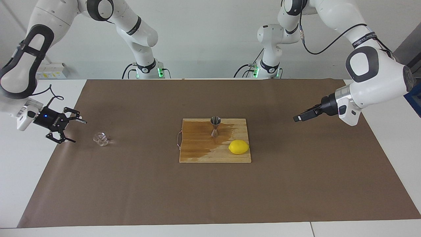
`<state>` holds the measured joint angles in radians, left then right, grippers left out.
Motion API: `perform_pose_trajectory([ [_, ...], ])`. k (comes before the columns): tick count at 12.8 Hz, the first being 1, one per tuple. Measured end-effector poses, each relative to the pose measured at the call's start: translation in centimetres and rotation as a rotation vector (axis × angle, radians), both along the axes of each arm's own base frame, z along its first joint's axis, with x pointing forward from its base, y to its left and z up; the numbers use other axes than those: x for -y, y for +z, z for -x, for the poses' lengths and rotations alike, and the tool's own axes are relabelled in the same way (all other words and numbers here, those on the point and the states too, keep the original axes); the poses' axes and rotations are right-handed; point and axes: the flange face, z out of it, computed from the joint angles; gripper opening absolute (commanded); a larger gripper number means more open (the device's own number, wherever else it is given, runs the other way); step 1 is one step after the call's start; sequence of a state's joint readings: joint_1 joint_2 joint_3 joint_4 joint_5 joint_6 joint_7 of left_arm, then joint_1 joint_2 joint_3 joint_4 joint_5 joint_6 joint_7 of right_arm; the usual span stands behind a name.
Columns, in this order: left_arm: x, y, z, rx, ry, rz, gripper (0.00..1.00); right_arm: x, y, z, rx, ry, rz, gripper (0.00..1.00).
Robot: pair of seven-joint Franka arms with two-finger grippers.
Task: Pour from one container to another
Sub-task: 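Withdraw the left gripper while the right gripper opens near the glass, then close the right gripper on the clear glass while the left gripper retracts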
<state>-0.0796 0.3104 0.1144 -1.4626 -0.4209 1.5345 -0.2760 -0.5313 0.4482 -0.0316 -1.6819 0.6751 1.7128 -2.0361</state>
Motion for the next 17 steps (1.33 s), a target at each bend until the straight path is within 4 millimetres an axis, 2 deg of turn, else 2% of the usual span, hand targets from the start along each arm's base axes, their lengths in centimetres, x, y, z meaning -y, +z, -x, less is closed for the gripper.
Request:
perform_pose_trajectory([
  [5,1.9,3.1,-0.3,0.206,-0.225,-0.177,1.0,-0.7,-5.7,0.0,0.083,0.059,-0.121,1.0],
  [8,2.8,5.0,-0.2,0.282,-0.288,-0.237,1.0,-1.5,-6.2,0.4,0.074,0.108,-0.172,1.0],
  [12,5.1,7.0,0.1,0.373,-0.37,-0.297,1.0,-2.2,-6.7,0.9,0.087,0.161,-0.21,1.0],
  [15,4.7,7.3,0.0,0.407,-0.455,-0.313,1.0,-2.2,-7.7,1.0,0.104,0.184,-0.217,1.0],
  [17,4.2,7.9,0.7,0.41,-0.459,-0.312,1.0,-2.2,-8.6,1.1,0.101,0.19,-0.226,1.0],
])
